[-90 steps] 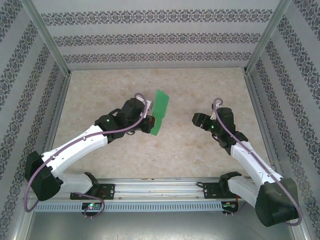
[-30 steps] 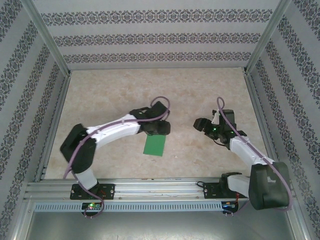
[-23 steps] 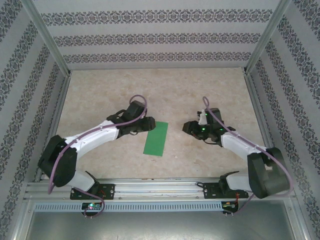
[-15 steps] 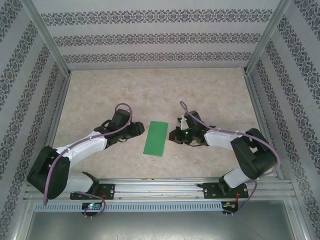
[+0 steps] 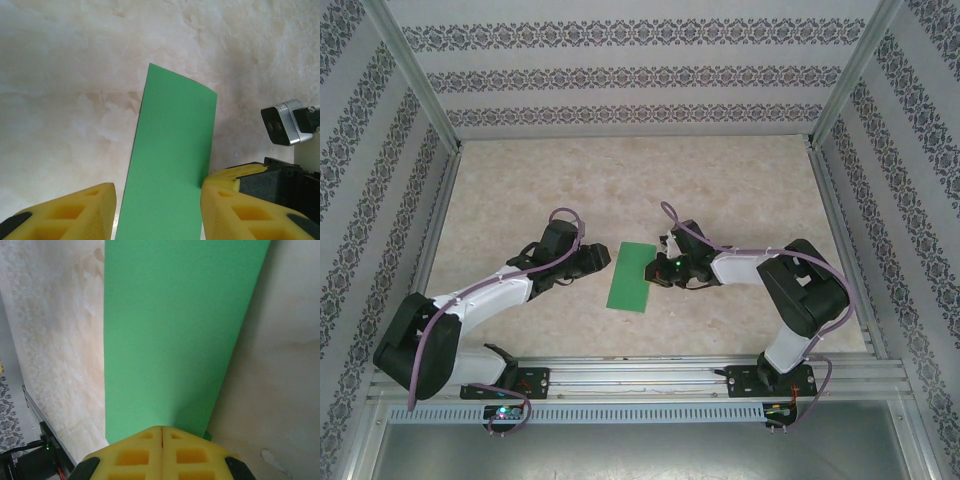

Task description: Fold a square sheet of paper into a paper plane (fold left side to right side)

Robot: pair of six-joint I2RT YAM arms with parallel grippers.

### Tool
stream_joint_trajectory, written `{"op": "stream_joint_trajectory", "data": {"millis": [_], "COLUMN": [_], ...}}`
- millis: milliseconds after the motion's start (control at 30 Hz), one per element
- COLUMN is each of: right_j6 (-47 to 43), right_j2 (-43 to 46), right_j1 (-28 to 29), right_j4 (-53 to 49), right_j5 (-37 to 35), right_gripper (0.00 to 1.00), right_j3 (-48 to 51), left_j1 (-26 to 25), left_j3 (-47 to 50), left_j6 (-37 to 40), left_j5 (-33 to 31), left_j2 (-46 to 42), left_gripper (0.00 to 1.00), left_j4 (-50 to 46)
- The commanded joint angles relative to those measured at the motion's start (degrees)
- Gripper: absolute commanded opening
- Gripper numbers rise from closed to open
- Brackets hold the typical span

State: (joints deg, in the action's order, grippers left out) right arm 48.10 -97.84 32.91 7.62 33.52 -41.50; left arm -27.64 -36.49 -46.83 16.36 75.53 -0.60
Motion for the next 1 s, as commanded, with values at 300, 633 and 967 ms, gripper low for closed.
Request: {"op": "stream_joint_trajectory", "data": {"millis": [300,633,967], "right_j6": [-6.79,-15.29,-16.32], "right_j2": [-3.95,-5.27,-5.52], "right_j1": [-0.21,-1.69,-1.79], "right_j4": [-6.65,-15.48,-15.92], "right_j5": [-0.29,-2.43,-2.4], "right_gripper": [0.0,0.0,0.0], "right_j3": [-2.98,-6.66,-7.37], "left_j1": [0.74,0.06,-0.76], "left_j3": [-3.6,-5.39,-6.81], "left_j6": [1.8,2.6,2.77], "left_j5": [6.32,11.35,14.08], "left_j2": [6.31,11.64,15.23], "left_gripper": [0.48,0.48,0.41], "left_j4": [-3.44,-5.4,-5.23]}}
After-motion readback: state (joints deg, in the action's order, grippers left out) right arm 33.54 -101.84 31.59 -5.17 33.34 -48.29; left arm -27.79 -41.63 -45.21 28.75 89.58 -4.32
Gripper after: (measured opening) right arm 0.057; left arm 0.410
